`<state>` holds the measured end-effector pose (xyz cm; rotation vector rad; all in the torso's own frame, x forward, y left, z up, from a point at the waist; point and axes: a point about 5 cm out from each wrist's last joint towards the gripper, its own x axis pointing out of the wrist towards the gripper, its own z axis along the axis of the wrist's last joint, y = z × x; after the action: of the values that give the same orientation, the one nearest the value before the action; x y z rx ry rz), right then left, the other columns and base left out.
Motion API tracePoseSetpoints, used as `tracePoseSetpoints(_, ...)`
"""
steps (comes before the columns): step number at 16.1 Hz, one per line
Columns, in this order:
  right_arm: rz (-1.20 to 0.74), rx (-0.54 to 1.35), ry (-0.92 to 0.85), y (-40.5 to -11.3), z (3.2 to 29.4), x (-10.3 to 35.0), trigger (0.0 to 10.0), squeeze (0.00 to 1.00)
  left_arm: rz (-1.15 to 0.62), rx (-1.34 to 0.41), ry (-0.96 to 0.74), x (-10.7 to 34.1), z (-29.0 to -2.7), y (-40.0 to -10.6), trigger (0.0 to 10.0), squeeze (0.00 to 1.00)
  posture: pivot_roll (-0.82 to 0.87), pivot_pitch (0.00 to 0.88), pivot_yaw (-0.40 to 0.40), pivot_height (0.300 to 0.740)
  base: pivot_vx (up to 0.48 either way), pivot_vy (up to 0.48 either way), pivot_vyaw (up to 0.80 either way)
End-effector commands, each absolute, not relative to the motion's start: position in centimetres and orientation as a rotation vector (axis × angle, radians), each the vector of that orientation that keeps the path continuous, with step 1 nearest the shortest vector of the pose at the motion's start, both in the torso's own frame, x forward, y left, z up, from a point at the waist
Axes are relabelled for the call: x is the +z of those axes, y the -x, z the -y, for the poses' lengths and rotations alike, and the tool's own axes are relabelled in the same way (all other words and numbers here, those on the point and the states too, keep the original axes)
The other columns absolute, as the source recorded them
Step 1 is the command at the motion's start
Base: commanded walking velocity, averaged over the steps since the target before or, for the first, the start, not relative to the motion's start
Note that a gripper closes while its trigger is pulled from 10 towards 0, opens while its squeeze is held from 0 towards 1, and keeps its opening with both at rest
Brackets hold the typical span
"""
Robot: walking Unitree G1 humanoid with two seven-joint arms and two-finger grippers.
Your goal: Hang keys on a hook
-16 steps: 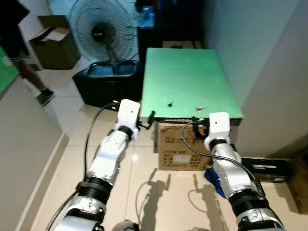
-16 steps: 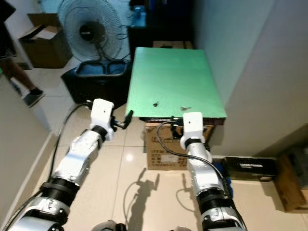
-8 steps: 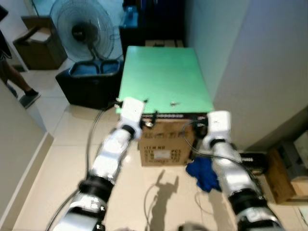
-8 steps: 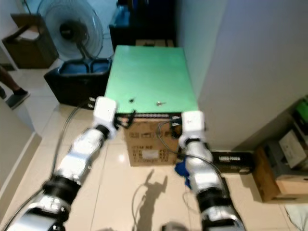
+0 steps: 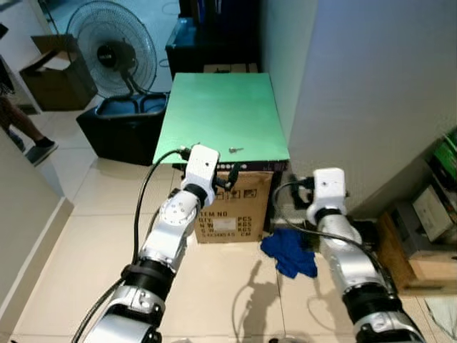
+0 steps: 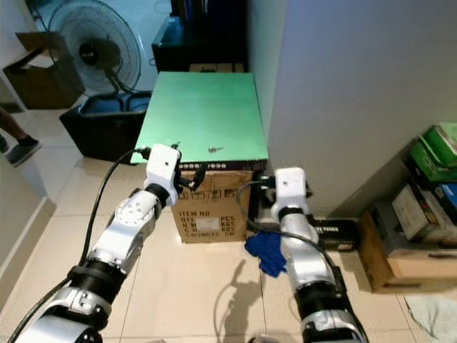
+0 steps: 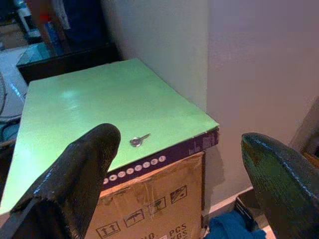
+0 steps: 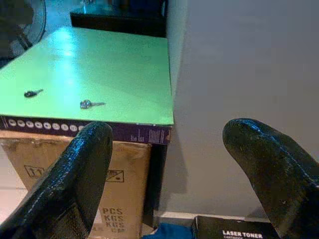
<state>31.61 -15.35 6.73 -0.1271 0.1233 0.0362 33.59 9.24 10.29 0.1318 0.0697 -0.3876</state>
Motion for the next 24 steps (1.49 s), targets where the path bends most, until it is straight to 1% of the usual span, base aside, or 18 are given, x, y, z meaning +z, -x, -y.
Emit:
tracePoseSetpoints(1, -0.101, 0.030, 0.124, -31.7, 15.5, 7.2, 10.0, 0.00, -0.062, -0.378, -0.145, 10.4, -9.5, -33.6, 10.0, 0.00, -0.10, 0.000, 0.053, 0.740, 0.000, 0.000, -0.51)
tracePoseSetpoints(2, -0.107, 0.020, 0.148, -31.7, 15.6, 7.1, 10.0, 0.00, -0.066, -0.380, -0.154, 10.3, -9.6, -33.5, 10.0, 0.00, -0.10, 0.000, 0.053, 0.740, 0.000, 0.000, 0.00)
tracePoseSetpoints(9, -0.137, 0.009, 0.163, -31.7, 15.6, 6.7, 10.0, 0.00, -0.063, -0.392, -0.165, 10.4, -9.4, -33.5, 10.0, 0.00, -0.10, 0.000, 0.054, 0.740, 0.000, 0.000, 0.00)
tracePoseSetpoints(12, -0.132, 0.020, 0.157, -31.7, 15.4, 6.7, 10.0, 0.00, -0.037, -0.404, -0.172, 10.6, -9.0, -33.3, 10.0, 0.00, -0.10, 0.000, 0.057, 0.740, 0.480, 0.000, 0.00)
tracePoseSetpoints(19, -0.136, 0.018, 0.158, -31.5, 15.5, 6.6, 10.0, 0.00, -0.045, -0.403, -0.152, 10.7, -8.7, -33.5, 10.0, 0.00, -0.11, 0.000, 0.069, 0.740, 0.476, 0.000, 0.00)
tracePoseSetpoints(24, -0.143, 0.017, 0.155, -31.2, 15.5, 6.4, 10.0, 0.00, -0.051, -0.410, -0.146, 10.6, -8.3, -33.4, 10.0, 0.00, -0.12, 0.000, 0.073, 0.740, 0.412, 0.244, 0.00)
